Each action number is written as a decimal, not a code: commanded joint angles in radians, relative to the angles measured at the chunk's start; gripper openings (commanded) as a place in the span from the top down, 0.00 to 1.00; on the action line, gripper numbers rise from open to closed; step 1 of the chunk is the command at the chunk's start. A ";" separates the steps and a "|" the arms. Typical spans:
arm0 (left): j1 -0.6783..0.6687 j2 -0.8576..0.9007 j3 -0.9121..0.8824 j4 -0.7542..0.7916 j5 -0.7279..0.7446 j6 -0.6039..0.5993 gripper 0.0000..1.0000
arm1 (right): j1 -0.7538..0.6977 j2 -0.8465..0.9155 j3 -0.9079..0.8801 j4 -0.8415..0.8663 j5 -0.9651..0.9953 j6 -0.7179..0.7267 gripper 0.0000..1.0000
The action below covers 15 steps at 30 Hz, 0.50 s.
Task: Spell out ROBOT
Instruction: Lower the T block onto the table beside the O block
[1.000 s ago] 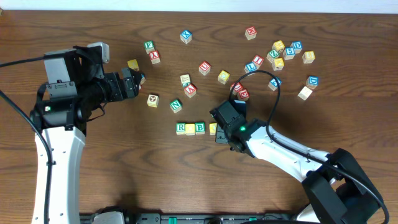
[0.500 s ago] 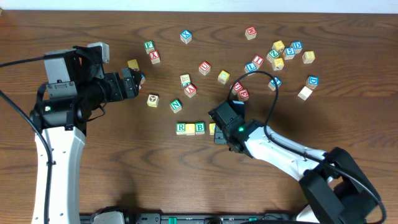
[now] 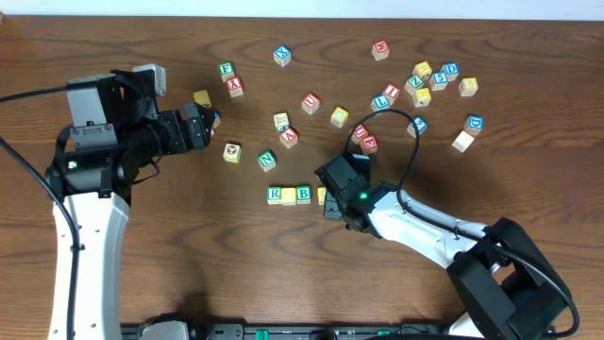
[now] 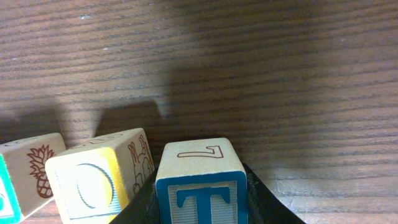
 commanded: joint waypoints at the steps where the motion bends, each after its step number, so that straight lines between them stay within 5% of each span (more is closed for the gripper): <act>1: 0.003 0.000 0.024 0.000 0.013 0.009 0.02 | 0.004 0.010 -0.005 0.013 0.005 0.013 0.99; 15: 0.003 0.000 0.024 0.001 0.013 0.009 0.02 | 0.005 0.010 -0.005 0.047 -0.011 0.002 0.99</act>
